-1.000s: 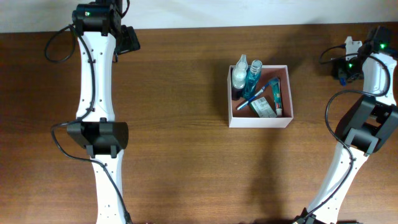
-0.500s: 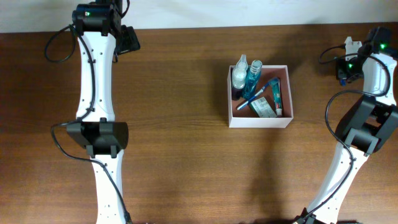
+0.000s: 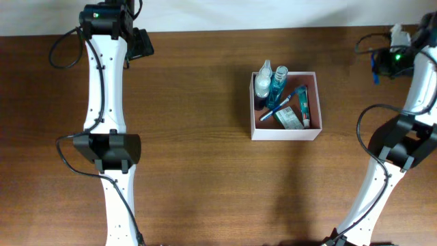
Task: Pack container
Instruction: 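Lift the razor and carry it left over the pink box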
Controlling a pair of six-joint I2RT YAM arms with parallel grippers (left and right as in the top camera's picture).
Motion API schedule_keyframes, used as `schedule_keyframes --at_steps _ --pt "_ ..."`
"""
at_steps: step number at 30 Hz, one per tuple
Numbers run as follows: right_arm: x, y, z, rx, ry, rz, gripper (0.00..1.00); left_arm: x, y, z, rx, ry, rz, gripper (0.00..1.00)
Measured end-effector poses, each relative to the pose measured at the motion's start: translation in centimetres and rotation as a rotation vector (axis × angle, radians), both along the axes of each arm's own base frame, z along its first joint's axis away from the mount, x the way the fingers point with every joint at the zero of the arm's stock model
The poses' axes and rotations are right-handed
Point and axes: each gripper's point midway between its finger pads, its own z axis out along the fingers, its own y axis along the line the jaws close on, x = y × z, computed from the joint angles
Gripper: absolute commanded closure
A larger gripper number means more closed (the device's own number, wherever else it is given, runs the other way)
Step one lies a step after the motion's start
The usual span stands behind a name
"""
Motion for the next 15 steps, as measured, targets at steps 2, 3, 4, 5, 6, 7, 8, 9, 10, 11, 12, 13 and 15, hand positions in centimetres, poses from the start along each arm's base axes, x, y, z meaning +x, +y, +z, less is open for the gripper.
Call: schedule_keyframes --at_steps 2,3,4,5,6,7,8,9,10,11,12,13,15 --pt "-0.8 1.2 2.9 0.031 -0.014 -0.015 0.96 0.0 0.0 0.0 0.000 0.000 0.000 0.01" --pt "-1.2 2.0 4.6 0.043 -0.026 -0.021 0.96 0.0 0.0 0.0 0.000 0.000 0.000 0.01" --pt "-1.6 2.7 6.1 0.053 -0.040 -0.025 0.96 0.0 0.0 0.0 0.000 0.000 0.000 0.01" --pt "-2.1 3.6 7.6 0.067 -0.046 -0.026 0.96 0.0 0.0 0.0 0.000 0.000 0.000 0.01" --pt "-2.6 4.6 8.9 0.081 -0.055 -0.025 0.96 0.0 0.0 0.0 0.000 0.000 0.000 0.01" --pt "-2.6 5.5 10.3 0.093 -0.081 -0.025 0.96 0.0 0.0 0.0 0.000 0.000 0.000 0.00" --pt "-2.4 6.4 11.3 0.104 -0.105 -0.020 0.96 0.0 0.0 0.0 0.000 0.000 0.000 0.01" --pt "-2.3 7.5 12.3 0.121 -0.129 -0.009 0.96 0.0 0.0 0.0 0.000 0.000 0.000 0.01" --pt "-2.2 8.4 12.9 0.133 -0.141 0.001 0.96 0.0 0.0 0.0 0.000 0.000 0.000 0.01" --pt "-2.0 9.4 13.4 0.146 -0.150 0.013 0.96 0.0 0.0 0.0 0.000 0.000 0.000 0.01" --pt "-1.9 10.4 13.7 0.158 -0.154 0.025 0.96 0.0 0.0 0.0 0.000 0.000 0.000 0.01" --pt "-1.8 11.3 13.8 0.173 -0.151 0.030 0.96 0.0 0.0 0.0 0.000 0.000 0.000 0.01" --pt "-1.5 12.8 13.8 0.199 -0.143 0.033 0.97 0.0 0.0 0.0 0.000 0.000 0.000 0.00"
